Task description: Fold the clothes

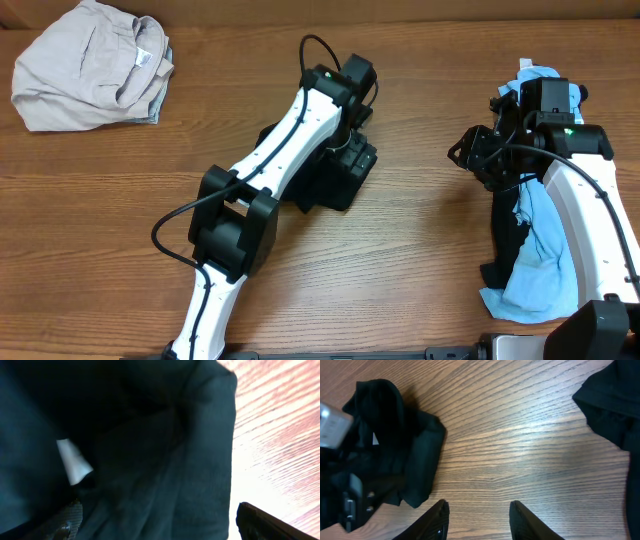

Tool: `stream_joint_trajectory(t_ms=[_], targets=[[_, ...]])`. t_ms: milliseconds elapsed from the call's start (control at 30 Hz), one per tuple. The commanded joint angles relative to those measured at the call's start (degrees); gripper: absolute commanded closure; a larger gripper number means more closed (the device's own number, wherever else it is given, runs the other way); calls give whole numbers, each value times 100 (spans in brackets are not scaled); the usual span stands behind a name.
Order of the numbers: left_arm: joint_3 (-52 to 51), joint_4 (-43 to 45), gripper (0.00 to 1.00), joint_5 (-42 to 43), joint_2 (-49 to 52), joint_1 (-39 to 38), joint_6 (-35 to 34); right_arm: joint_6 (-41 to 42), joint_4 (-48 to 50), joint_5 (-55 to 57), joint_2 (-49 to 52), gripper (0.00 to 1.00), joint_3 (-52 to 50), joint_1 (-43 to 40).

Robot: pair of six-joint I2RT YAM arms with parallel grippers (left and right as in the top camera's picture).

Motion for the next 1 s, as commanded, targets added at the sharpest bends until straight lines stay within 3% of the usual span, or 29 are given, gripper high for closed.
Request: stream_joint_trajectory(t_ms=[0, 133, 500, 633, 700, 900, 967], targets=[[-275, 111, 0, 195, 61, -260, 505, -68, 20, 101, -44, 57, 94, -26], [-511, 293, 0, -260, 72, -562, 918, -68, 11, 98, -44, 57, 94, -26], [-1270, 922, 0, -1355, 72, -752, 1178, -90, -2, 98, -44, 57, 94, -26], [-1303, 1305, 11, -1639, 72, -669, 1080, -90, -22, 98, -44, 57, 94, -26], [-1303, 1491, 27, -2094, 72, -560, 813, -90, -70, 98, -44, 57, 94, -26], [-1303, 1493, 92, -2210, 72, -243, 533, -111, -85, 122, -44, 57, 94, -26], [-1290, 1464, 96, -2210, 66, -107, 367, -111, -87, 144, -44, 57, 94, -26]])
